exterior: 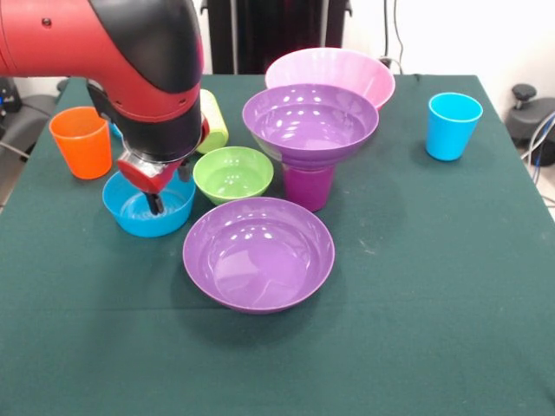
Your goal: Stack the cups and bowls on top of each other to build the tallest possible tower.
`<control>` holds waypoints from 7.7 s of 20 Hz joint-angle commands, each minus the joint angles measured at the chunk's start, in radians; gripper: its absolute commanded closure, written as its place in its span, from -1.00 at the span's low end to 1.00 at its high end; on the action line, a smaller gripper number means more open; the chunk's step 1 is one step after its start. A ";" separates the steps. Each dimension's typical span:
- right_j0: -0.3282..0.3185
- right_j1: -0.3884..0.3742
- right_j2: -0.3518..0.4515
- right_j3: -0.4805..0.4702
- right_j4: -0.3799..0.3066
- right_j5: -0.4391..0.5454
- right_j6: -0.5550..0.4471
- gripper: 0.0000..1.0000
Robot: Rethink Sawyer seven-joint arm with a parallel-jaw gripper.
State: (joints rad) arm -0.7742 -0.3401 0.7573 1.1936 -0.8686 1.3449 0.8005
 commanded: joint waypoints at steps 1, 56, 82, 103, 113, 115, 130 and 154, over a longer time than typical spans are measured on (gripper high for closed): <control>-0.017 0.038 -0.007 0.038 -0.009 -0.059 -0.302 -1.00; -0.067 0.035 0.070 0.072 0.079 -0.077 -0.320 -1.00; -0.022 0.080 0.023 0.074 0.007 -0.164 -0.227 -1.00; 0.080 0.073 -0.094 0.018 -0.086 -0.122 -0.130 -1.00; 0.098 0.062 -0.122 0.011 -0.076 -0.116 -0.132 -1.00; 0.094 0.057 -0.121 0.014 -0.072 -0.115 -0.138 -1.00; 0.057 -0.051 -0.073 0.068 0.039 -0.017 -0.224 -1.00; 0.059 -0.024 -0.077 0.100 0.083 -0.030 -0.184 -1.00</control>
State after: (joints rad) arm -0.7339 -0.4109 0.7083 1.2510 -0.7916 1.2588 0.8005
